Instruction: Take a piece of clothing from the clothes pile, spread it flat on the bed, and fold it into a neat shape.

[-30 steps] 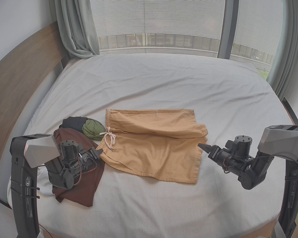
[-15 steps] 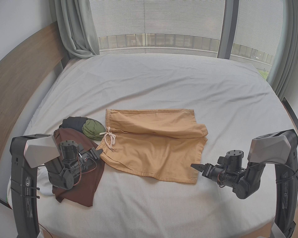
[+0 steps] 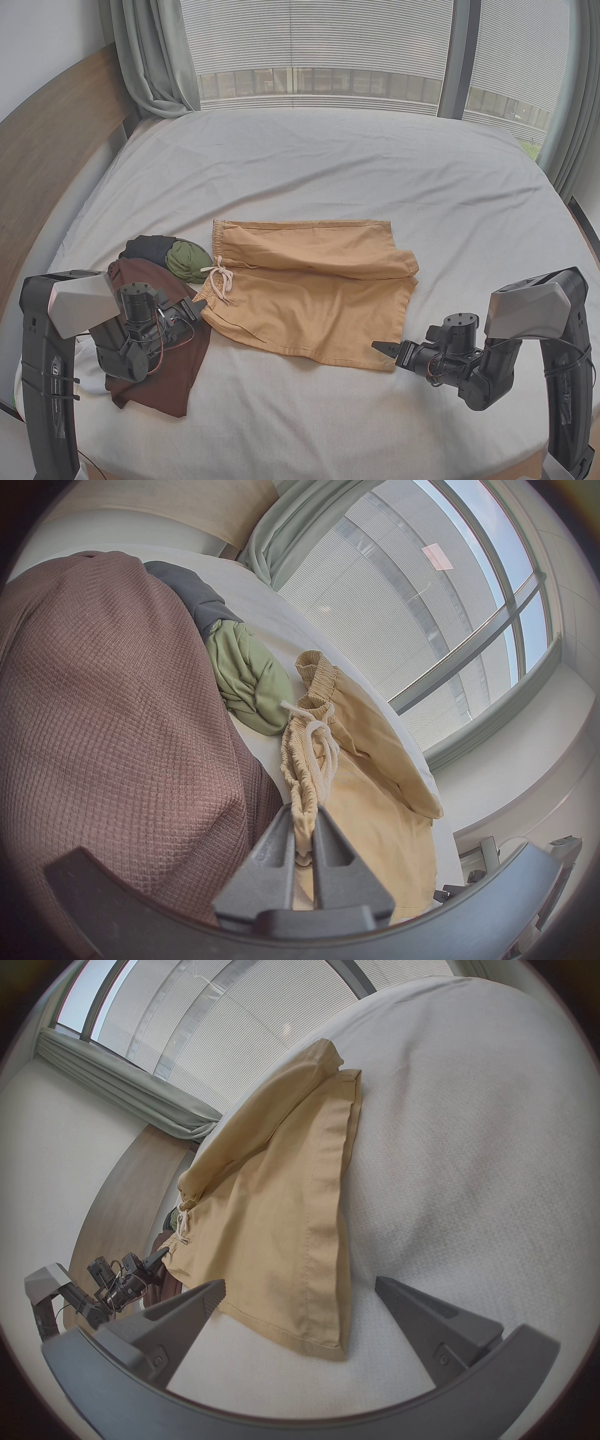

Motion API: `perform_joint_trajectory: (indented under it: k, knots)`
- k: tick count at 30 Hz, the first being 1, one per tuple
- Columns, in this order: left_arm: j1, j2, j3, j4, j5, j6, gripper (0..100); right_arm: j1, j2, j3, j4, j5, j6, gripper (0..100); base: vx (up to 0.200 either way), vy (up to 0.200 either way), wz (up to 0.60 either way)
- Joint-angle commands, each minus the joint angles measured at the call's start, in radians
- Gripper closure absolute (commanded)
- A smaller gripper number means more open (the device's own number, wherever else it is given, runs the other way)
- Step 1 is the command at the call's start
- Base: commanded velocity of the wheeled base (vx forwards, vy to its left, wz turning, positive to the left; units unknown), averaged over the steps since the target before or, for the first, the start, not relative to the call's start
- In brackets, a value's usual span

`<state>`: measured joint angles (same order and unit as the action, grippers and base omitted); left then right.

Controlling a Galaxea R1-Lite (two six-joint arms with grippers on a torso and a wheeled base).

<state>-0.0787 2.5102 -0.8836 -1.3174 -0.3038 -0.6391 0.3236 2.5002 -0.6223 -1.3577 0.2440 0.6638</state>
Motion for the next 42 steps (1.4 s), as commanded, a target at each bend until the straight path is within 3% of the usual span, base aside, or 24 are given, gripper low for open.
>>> perform_joint_trajectory:
  k: [1,8,9,25,35,42]
  knots:
    - [0.0,-0.002,0.0,0.0,0.0,-0.001,100,0.012,0.012,0.006,0.006,0.001,0.005,0,0.0,0.0,0.0]
    - [0.0,-0.002,0.0,-0.002,0.0,-0.001,100,0.022,0.012,0.007,0.005,0.001,0.013,0,0.0,0.0,0.0]
    - [0.0,-0.002,0.0,-0.002,0.0,-0.001,100,0.022,0.012,0.007,0.005,0.001,0.017,100,0.0,0.0,0.0]
    - [0.0,-0.004,0.018,-0.017,-0.001,-0.001,100,0.012,0.003,0.023,0.005,0.001,0.017,100,0.0,0.0,0.0]
    - [0.002,-0.119,0.155,-0.049,-0.028,0.007,100,-0.023,-0.058,0.098,0.005,0.001,-0.016,100,0.0,0.0,0.0]
    - [-0.015,-0.151,0.275,-0.055,-0.067,0.016,100,-0.061,-0.084,0.188,0.002,0.001,-0.089,100,0.0,0.0,0.0]
